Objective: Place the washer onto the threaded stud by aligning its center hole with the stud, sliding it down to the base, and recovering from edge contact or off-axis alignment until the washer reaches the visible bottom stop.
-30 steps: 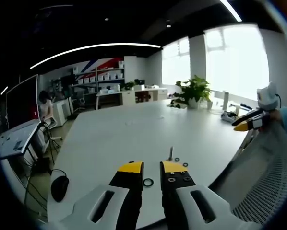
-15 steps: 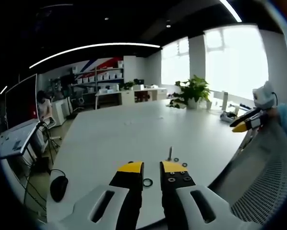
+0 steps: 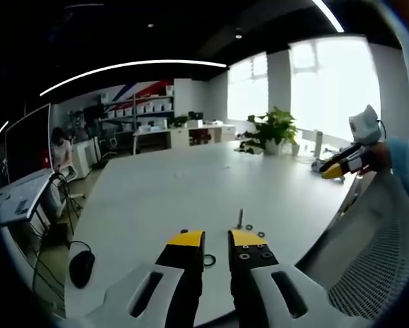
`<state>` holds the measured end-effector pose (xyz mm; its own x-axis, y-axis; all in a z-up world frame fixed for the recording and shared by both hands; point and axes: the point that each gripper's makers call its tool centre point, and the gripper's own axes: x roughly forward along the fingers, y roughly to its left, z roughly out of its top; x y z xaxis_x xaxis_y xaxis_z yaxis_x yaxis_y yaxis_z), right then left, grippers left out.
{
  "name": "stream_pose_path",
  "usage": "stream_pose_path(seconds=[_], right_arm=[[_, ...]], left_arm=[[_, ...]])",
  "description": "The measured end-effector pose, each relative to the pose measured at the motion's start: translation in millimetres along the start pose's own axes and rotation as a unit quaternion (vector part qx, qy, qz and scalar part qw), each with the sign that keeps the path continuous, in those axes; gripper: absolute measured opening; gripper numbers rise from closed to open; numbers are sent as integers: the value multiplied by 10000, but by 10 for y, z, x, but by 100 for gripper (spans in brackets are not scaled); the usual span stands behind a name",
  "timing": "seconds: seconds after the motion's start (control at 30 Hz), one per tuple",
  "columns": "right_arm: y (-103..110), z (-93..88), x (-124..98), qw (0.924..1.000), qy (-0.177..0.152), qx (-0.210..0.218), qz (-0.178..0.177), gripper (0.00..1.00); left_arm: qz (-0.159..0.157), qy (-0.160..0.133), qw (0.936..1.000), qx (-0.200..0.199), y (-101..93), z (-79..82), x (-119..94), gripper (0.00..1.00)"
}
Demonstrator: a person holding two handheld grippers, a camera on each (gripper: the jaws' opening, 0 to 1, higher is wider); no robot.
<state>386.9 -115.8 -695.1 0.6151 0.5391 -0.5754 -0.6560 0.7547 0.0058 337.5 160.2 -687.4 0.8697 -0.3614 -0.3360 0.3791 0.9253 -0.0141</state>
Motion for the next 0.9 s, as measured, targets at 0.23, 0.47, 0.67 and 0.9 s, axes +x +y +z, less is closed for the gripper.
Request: stream_pose_path(seconds=[0.23, 0.47, 0.67, 0.9], right_arm=[[44, 156, 118, 9993, 42, -304, 207, 26], [34, 305, 215, 9982, 37, -497, 338, 26], [71, 420, 303, 9966, -8, -505, 656, 26], [77, 502, 416, 9950, 53, -645, 761, 26]], left_arm=[[-1, -17, 10000, -1, -11, 18, -5, 11], [-73, 44, 10000, 30, -30, -1, 9, 11], [-69, 47, 10000, 41, -34, -1, 8, 11], [-53, 69, 9999, 52, -36, -7, 1, 11]])
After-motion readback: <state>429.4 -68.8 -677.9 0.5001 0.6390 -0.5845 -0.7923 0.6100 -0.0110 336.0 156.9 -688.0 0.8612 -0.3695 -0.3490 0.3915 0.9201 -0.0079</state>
